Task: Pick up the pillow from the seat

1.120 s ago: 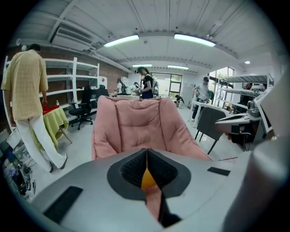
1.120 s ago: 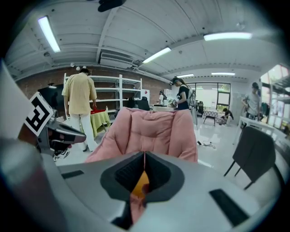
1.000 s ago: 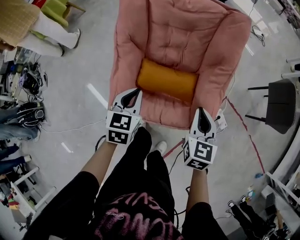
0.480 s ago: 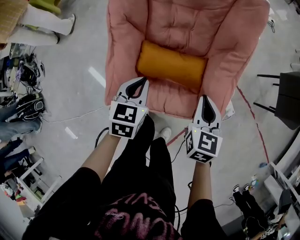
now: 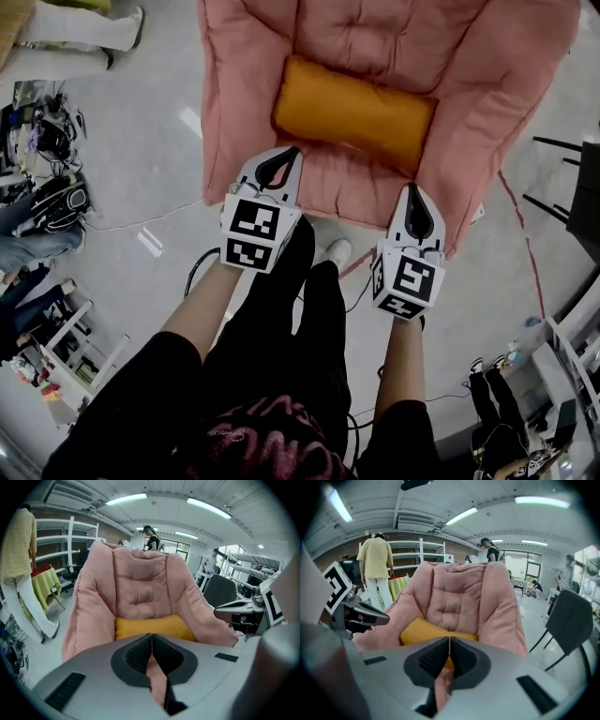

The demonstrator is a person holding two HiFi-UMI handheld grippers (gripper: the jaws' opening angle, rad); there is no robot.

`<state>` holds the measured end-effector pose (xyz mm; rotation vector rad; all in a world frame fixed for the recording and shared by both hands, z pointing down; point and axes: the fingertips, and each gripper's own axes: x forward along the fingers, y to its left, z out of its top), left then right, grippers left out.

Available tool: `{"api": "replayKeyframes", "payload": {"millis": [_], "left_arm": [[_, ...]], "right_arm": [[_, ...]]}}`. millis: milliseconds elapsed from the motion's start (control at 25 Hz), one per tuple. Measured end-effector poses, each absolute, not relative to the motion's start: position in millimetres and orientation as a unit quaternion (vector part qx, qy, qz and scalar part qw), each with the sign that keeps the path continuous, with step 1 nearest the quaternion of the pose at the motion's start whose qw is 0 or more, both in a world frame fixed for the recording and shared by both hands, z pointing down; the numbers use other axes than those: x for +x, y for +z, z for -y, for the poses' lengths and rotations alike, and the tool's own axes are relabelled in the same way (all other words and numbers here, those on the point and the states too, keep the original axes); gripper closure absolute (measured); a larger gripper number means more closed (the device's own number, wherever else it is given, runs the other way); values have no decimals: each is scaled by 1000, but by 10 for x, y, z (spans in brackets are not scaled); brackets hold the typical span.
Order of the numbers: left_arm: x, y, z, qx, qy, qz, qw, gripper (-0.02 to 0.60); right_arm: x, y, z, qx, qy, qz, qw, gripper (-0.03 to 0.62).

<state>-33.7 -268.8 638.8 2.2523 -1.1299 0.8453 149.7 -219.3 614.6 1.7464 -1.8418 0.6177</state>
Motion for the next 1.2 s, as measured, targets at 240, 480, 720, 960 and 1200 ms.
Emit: {"api": "replayKeyframes", "payload": {"millis": [240, 480, 720, 960, 1200], "left_arm": [[-302, 6681, 2663, 819, 320, 404, 252, 571], [-312, 6782, 2831, 816, 321, 405, 260, 569], [-319, 6900, 3022, 812, 333, 407, 253, 565], [-326, 7106, 3132, 802, 343, 409, 266, 442], [-301, 7340, 3253, 791, 352, 411, 285, 361]], "right_arm": [[1413, 6393, 2267, 642, 234, 679, 270, 572], [1461, 6528, 2388, 640, 248, 676, 268, 571], [1534, 6679, 2539, 636, 260, 676, 267, 542], [1584, 6884, 2655, 633, 271, 672, 272, 436], [1651, 7141, 2812, 620, 282, 674, 286, 388]]}}
